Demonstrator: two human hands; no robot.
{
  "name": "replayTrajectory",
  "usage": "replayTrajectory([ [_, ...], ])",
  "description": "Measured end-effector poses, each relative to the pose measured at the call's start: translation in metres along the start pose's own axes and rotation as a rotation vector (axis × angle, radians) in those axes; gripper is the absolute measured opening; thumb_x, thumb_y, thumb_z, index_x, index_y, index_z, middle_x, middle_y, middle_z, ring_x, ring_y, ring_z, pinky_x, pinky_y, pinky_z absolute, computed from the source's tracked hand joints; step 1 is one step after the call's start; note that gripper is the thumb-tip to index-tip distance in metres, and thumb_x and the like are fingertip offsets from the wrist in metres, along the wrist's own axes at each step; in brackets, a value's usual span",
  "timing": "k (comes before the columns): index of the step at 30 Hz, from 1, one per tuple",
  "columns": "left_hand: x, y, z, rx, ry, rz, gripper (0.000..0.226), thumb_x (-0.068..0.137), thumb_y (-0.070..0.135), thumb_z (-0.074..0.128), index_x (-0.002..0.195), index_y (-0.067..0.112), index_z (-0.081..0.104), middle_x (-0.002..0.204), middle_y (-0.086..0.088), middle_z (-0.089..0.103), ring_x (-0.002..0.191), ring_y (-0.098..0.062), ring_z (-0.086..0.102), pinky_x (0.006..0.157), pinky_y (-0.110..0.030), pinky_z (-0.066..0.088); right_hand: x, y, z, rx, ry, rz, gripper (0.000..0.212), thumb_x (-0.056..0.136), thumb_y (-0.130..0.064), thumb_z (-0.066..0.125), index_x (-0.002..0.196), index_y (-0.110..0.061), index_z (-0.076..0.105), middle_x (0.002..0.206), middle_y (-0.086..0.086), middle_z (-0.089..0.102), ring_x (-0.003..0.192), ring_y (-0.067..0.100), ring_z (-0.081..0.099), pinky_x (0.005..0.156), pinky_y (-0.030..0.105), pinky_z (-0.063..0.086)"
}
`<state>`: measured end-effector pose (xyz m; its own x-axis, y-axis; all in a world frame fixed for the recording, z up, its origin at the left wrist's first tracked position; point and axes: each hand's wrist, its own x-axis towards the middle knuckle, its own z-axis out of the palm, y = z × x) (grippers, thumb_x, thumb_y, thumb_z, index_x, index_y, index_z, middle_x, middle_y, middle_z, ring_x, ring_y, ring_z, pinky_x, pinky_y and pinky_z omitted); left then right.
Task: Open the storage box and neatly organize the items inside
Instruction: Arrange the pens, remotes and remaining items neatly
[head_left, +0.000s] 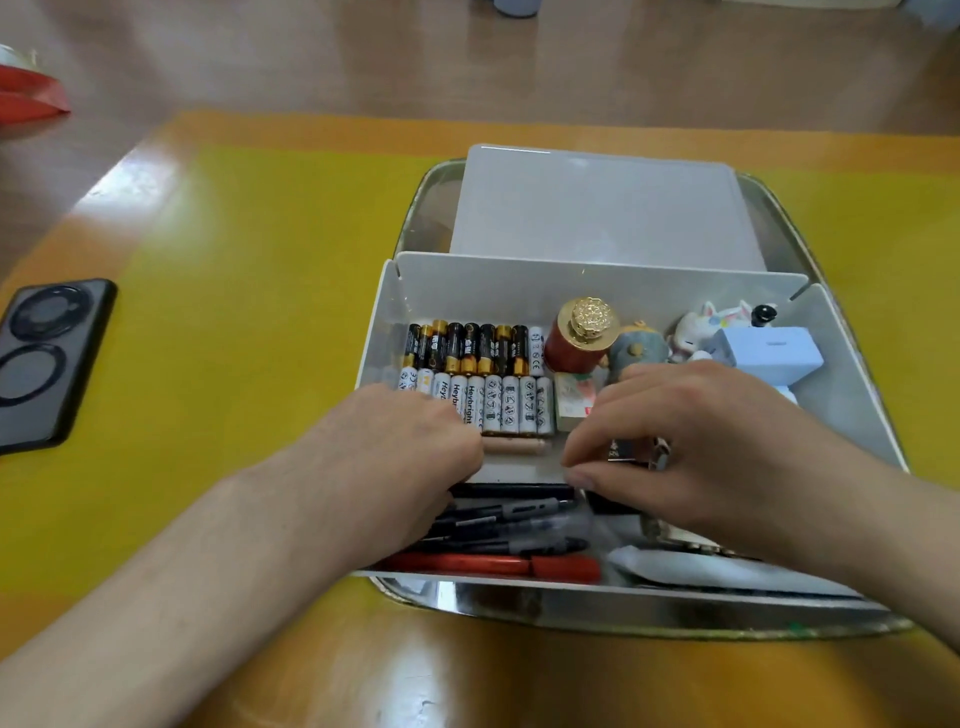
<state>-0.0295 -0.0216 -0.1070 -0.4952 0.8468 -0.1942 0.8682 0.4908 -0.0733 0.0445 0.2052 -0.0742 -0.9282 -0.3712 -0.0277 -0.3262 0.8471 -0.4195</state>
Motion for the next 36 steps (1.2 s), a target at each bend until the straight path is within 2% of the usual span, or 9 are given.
replayTrajectory([
  [4,-0.002,-0.002,0.0,-0.053,0.034,-0.004,0.018,0.092,0.044,0.054,0.101,0.03,0.062,0.1,0.012,0.062,0.094,-0.016,0.063,0.068,-0.033,0.05,0.0,0.003,-0.003,-0.023,0.019,-0.012,0.015,0.085,-0.051,0.059,0.085,-0.041,0.071,0.072,-0.034,0.053,0.077,-0.005,0.054,0.06,0.027,0.047],
  [8,-0.002,-0.002,-0.002,-0.069,0.109,0.029,0.019,0.091,0.044,0.059,0.106,0.034,0.064,0.104,0.015,0.065,0.099,-0.014,0.063,0.067,-0.031,0.047,-0.004,0.007,-0.011,-0.025,0.08,0.043,0.01,0.082,-0.047,0.063,0.083,-0.04,0.071,0.075,-0.027,0.061,0.075,-0.002,0.054,0.06,0.036,0.049],
  [14,0.008,-0.001,-0.006,-0.053,0.194,0.05,0.008,0.091,0.039,0.062,0.093,0.031,0.064,0.089,0.016,0.058,0.085,-0.012,0.059,0.052,-0.02,0.026,-0.01,0.022,-0.01,-0.137,0.151,0.161,0.006,0.083,-0.045,0.067,0.08,-0.042,0.071,0.077,-0.029,0.06,0.082,0.0,0.046,0.065,0.035,0.046],
  [16,0.015,0.002,-0.005,-0.038,0.2,0.02,0.01,0.093,0.039,0.06,0.092,0.03,0.064,0.089,0.014,0.057,0.085,-0.012,0.058,0.05,-0.022,0.02,-0.009,0.025,-0.006,-0.166,0.174,0.184,0.007,0.085,-0.043,0.067,0.084,-0.04,0.073,0.083,-0.027,0.062,0.088,0.004,0.048,0.068,0.038,0.048],
  [19,0.024,0.006,-0.003,-0.027,0.193,-0.018,0.008,0.092,0.036,0.061,0.09,0.028,0.062,0.089,0.013,0.055,0.085,-0.013,0.057,0.05,-0.026,0.021,-0.001,0.025,0.001,-0.222,0.164,0.181,0.01,0.087,-0.045,0.067,0.092,-0.038,0.074,0.091,-0.022,0.064,0.096,0.009,0.051,0.07,0.036,0.047],
  [23,0.031,0.008,-0.004,-0.067,0.168,-0.045,0.008,0.09,0.031,0.064,0.084,0.031,0.059,0.085,0.014,0.047,0.079,-0.012,0.049,0.057,-0.027,0.031,0.012,0.025,0.009,-0.299,0.1,0.171,0.025,0.085,-0.053,0.068,0.107,-0.042,0.069,0.106,-0.017,0.065,0.107,0.012,0.053,0.071,0.033,0.045],
  [27,0.033,0.008,-0.003,-0.091,0.153,-0.045,0.005,0.089,0.032,0.065,0.088,0.029,0.069,0.091,0.013,0.057,0.087,-0.015,0.059,0.062,-0.03,0.045,0.022,0.02,0.013,-0.361,0.073,0.17,0.022,0.082,-0.051,0.07,0.098,-0.036,0.068,0.094,-0.007,0.059,0.101,0.021,0.058,0.066,0.033,0.037],
  [33,0.031,0.003,-0.002,-0.064,0.136,-0.037,0.01,0.087,0.036,0.063,0.09,0.028,0.069,0.091,0.012,0.058,0.088,-0.015,0.06,0.06,-0.027,0.037,0.024,0.019,0.013,-0.411,0.095,0.119,0.015,0.084,-0.039,0.058,0.089,-0.028,0.067,0.083,-0.006,0.055,0.088,0.024,0.061,0.06,0.034,0.041],
  [36,0.03,0.001,0.001,-0.069,0.12,-0.043,0.009,0.088,0.036,0.063,0.09,0.028,0.067,0.093,0.011,0.062,0.087,-0.016,0.06,0.061,-0.028,0.04,0.021,0.024,0.006,-0.361,0.182,0.119,0.022,0.088,-0.043,0.047,0.087,-0.028,0.063,0.071,-0.007,0.049,0.08,0.022,0.057,0.052,0.032,0.023],
])
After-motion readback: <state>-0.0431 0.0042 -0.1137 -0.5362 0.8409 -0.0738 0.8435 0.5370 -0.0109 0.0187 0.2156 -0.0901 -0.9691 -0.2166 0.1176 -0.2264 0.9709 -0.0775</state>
